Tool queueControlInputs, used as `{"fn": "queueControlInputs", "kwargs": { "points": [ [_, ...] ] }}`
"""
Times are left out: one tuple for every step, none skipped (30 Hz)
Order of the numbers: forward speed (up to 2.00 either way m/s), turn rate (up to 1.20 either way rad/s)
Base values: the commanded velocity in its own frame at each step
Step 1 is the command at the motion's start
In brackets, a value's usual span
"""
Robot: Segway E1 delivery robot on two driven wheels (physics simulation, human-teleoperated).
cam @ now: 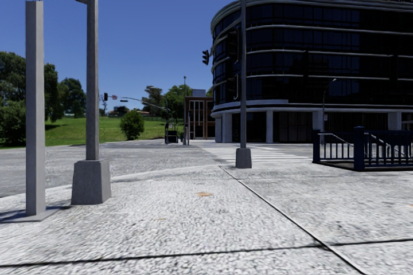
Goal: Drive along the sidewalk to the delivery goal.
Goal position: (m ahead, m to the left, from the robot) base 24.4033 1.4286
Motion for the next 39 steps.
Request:
{"fn": "queueControlInputs", "kwargs": {
  "points": [
    [1.72, -0.33],
    [1.72, -0.33],
    [1.72, -0.34],
    [1.72, -0.37],
    [1.72, -0.37],
    [1.72, -0.47],
    [1.72, -0.49],
    [1.72, -0.49],
    [1.72, -0.49],
    [1.72, -0.49],
    [1.72, -0.49],
    [1.72, -0.49],
    [1.72, -0.49],
    [1.72, -0.49],
    [1.72, -0.49],
    [1.72, -0.49],
    [1.72, -0.49],
    [1.72, -0.49],
    [1.72, -0.49],
    [1.72, -0.49],
    [1.72, -0.49],
    [1.72, -0.49],
    [1.72, -0.49],
    [1.72, -0.49],
    [1.71, -0.49],
    [1.71, -0.49],
    [1.71, -0.49],
    [1.71, -0.49],
    [1.71, -0.49],
    [1.71, -0.49],
    [1.71, -0.49],
    [1.71, -0.49],
    [1.71, -0.49],
    [1.71, -0.49],
    [1.71, -0.49],
    [1.71, -0.49],
    [1.71, -0.49],
    [1.71, -0.49],
    [1.71, -0.49]
  ]
}}
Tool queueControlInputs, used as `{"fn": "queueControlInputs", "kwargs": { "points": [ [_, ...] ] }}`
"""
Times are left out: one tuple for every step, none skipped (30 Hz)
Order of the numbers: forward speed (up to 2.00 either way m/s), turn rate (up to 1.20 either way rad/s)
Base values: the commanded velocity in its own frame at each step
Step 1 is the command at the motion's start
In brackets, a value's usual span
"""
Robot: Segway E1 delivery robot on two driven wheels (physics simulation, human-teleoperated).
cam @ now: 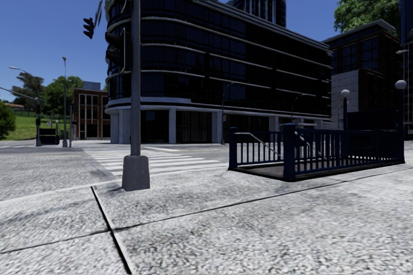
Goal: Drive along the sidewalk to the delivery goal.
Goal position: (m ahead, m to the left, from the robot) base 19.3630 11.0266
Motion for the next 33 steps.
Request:
{"fn": "queueControlInputs", "kwargs": {
  "points": [
    [1.71, -0.49],
    [1.71, -0.38],
    [1.71, 0.00],
    [1.71, 0.00],
    [1.71, 0.00],
    [1.71, 0.00],
    [1.71, 0.00],
    [1.71, 0.00],
    [1.71, 0.00],
    [1.71, 0.00],
    [1.71, 0.00],
    [1.71, 0.00],
    [1.71, 0.00],
    [1.71, 0.00],
    [1.71, 0.00],
    [1.71, 0.00],
    [1.71, 0.00],
    [1.71, 0.00],
    [1.71, 0.00],
    [1.71, 0.00],
    [1.71, 0.00],
    [1.71, 0.00],
    [1.71, 0.00],
    [1.71, 0.00],
    [1.71, 0.00],
    [1.71, 0.00],
    [1.71, 0.01],
    [1.71, 0.05],
    [1.71, 0.07],
    [1.71, 0.07],
    [1.71, 0.07],
    [1.71, 0.07],
    [1.71, 0.08]
  ]
}}
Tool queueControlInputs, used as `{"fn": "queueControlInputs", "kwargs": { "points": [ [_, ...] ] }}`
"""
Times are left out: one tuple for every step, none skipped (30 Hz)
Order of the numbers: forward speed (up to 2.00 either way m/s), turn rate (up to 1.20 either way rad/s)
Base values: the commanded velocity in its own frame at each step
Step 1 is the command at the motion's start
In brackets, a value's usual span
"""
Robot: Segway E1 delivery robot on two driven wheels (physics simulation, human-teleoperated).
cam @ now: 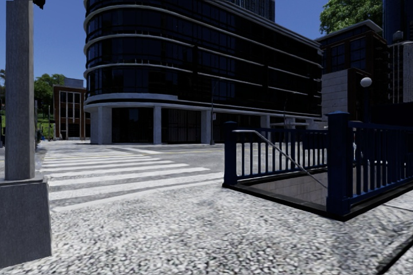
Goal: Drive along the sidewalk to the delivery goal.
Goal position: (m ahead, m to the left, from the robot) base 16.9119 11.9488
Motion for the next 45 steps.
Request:
{"fn": "queueControlInputs", "kwargs": {
  "points": [
    [1.71, 0.17],
    [1.71, 0.17],
    [1.71, 0.30],
    [1.71, 0.34],
    [1.71, 0.35],
    [1.71, 0.35],
    [1.71, 0.35],
    [1.71, 0.37],
    [1.71, 0.40],
    [1.71, 0.40],
    [1.71, 0.41],
    [1.71, 0.41],
    [1.71, 0.41],
    [1.71, 0.41],
    [1.71, 0.41],
    [1.71, 0.42],
    [1.71, 0.48],
    [1.71, 0.48],
    [1.71, 0.53],
    [1.71, 0.58],
    [1.71, 0.60],
    [1.71, 0.60],
    [1.71, 0.60],
    [1.71, 0.60],
    [1.71, 0.60],
    [1.71, 0.60],
    [1.71, 0.60],
    [1.71, 0.60],
    [1.71, 0.60],
    [1.71, 0.60],
    [1.71, 0.60],
    [1.71, 0.60],
    [1.71, 0.60],
    [1.71, 0.55],
    [1.71, 0.55],
    [1.71, 0.53],
    [1.71, 0.40],
    [1.71, 0.00],
    [1.76, 0.00],
    [1.76, 0.00],
    [1.89, 0.00],
    [2.00, 0.00],
    [2.00, 0.00],
    [2.00, 0.00],
    [2.00, 0.00]
  ]
}}
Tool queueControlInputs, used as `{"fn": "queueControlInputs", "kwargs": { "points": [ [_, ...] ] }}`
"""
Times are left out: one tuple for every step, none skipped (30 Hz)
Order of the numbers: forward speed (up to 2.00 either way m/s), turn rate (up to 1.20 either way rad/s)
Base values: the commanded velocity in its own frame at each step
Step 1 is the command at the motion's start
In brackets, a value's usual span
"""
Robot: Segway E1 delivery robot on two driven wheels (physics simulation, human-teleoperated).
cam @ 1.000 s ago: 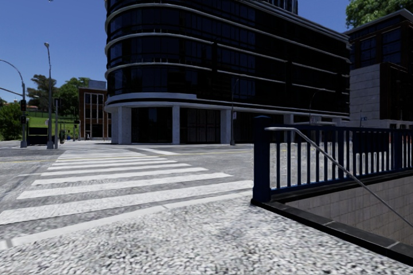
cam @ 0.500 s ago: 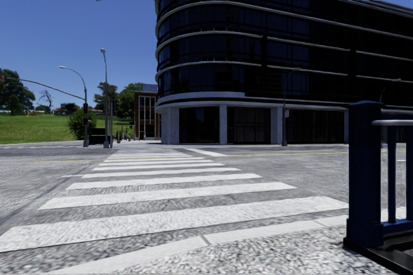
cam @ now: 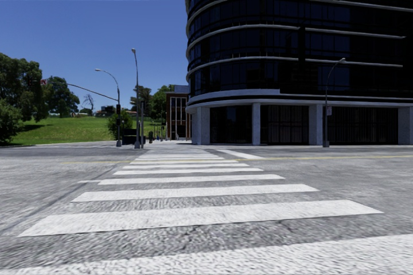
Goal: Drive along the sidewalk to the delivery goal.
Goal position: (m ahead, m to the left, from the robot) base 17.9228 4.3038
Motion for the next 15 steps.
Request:
{"fn": "queueControlInputs", "kwargs": {
  "points": [
    [2.00, 0.00],
    [2.00, 0.00],
    [2.00, 0.00],
    [2.00, 0.00],
    [2.00, 0.00],
    [2.00, 0.00],
    [2.00, 0.00],
    [2.00, 0.00],
    [2.00, 0.00],
    [2.00, 0.04],
    [2.00, 0.04],
    [2.00, 0.26],
    [2.00, 0.39],
    [2.00, 0.45],
    [2.00, 0.46]
  ]
}}
